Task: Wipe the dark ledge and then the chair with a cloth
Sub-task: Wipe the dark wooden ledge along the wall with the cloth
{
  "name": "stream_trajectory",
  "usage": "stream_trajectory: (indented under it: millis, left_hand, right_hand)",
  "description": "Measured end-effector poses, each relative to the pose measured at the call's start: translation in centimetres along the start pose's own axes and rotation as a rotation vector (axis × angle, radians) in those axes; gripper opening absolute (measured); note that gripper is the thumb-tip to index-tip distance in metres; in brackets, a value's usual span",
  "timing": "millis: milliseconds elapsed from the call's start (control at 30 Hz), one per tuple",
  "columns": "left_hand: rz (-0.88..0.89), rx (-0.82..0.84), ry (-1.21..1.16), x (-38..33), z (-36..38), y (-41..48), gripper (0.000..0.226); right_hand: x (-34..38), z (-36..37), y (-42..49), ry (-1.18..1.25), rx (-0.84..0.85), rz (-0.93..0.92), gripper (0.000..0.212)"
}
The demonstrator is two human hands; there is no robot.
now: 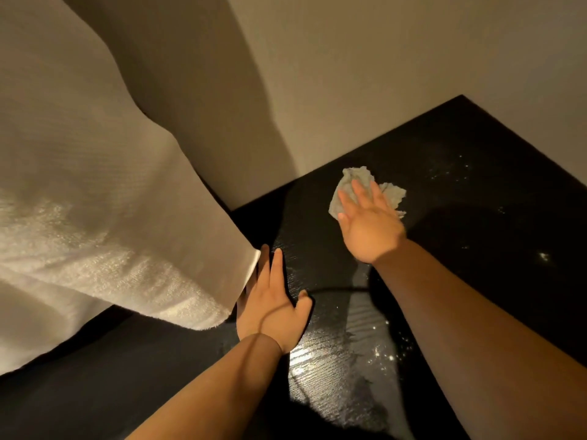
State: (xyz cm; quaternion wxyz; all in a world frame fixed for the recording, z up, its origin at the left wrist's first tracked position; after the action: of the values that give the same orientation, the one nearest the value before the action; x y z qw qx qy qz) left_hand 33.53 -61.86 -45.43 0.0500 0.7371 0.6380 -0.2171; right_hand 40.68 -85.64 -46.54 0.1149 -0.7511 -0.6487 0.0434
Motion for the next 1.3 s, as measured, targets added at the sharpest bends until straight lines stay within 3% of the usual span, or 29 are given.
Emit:
stream_trajectory:
  millis: [133, 233, 333, 400, 467, 567, 700, 833, 933, 1033, 1100, 1167, 1300]
  left_hand:
    - [-0.013, 0.011, -0.001, 0.1, 0.2, 0.0, 0.093]
    - [-0.017, 0.000, 0.009, 0.2, 0.2, 0.0, 0.092]
    - [-0.029, 0.010, -0.005, 0.0, 0.0, 0.0, 0.091]
    - [-0.030, 0.012, -0.003, -0.2, -0.1, -0.1, 0.090]
    - [-0.040, 0.013, -0.005, -0.4, -0.2, -0.2, 0.090]
    - [-0.047, 0.010, -0.008, -0.4, -0.2, -0.3, 0.089]
    - [-0.035, 0.005, 0.000, -0.3, -0.1, -0.3, 0.089]
    - [-0.027, -0.005, -0.001, -0.1, -0.1, -0.2, 0.084]
    - [-0.016, -0.017, 0.001, -0.2, -0.1, -0.2, 0.083]
    - [-0.009, -0.009, 0.002, 0.1, 0.2, -0.1, 0.083]
    - [0.009, 0.006, -0.029, 0.2, 0.3, -0.1, 0.084]
    - [0.015, 0.001, -0.026, 0.2, 0.3, -0.1, 0.084]
    - [0.011, -0.008, 0.024, 0.0, 0.1, -0.2, 0.083]
  right_hand:
    - [6.3, 1.5, -5.5, -0.050, 0.010, -0.291, 0.064]
    - [5.9, 0.5, -7.9, 0.016, 0.038, -0.390, 0.058]
    - [1.2, 0.0, -5.6, -0.069, -0.007, -0.221, 0.060]
    - [-2.0, 0.1, -4.2, -0.051, -0.047, -0.067, 0.073]
    - [-2.1, 0.8, -4.2, -0.035, 0.005, -0.028, 0.076]
    - [2.0, 1.9, -7.0, -0.105, 0.094, -0.156, 0.061]
    - [3.6, 2.5, -11.0, -0.024, 0.195, -0.359, 0.062]
    - [-1.4, 1.3, -9.0, -0.060, 0.052, -0.206, 0.070]
    - [-1.4, 1.6, -8.5, -0.079, 0.079, -0.079, 0.063]
    - [3.5, 2.9, -12.4, -0.062, 0.236, -0.265, 0.064]
    - [5.3, 3.7, -15.8, 0.006, 0.093, -0.419, 0.061]
    - [4.1, 3.9, -16.5, 0.099, -0.005, -0.390, 0.061]
    - [-0.3, 2.9, -13.1, -0.022, 0.035, -0.217, 0.065]
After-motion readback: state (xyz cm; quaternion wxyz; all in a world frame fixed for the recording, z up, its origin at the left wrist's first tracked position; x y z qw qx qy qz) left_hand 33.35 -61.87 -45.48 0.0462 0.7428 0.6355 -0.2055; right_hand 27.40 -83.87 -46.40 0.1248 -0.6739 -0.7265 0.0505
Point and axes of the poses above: each hand's wrist, its own y-axis towards the middle knuckle, its own z-axis out of the palm, x = y × z, the point moved 5 cm from there along y, towards the middle knuckle, and after that the axes turned 7 degrees about -y, right-handed, at the moved point
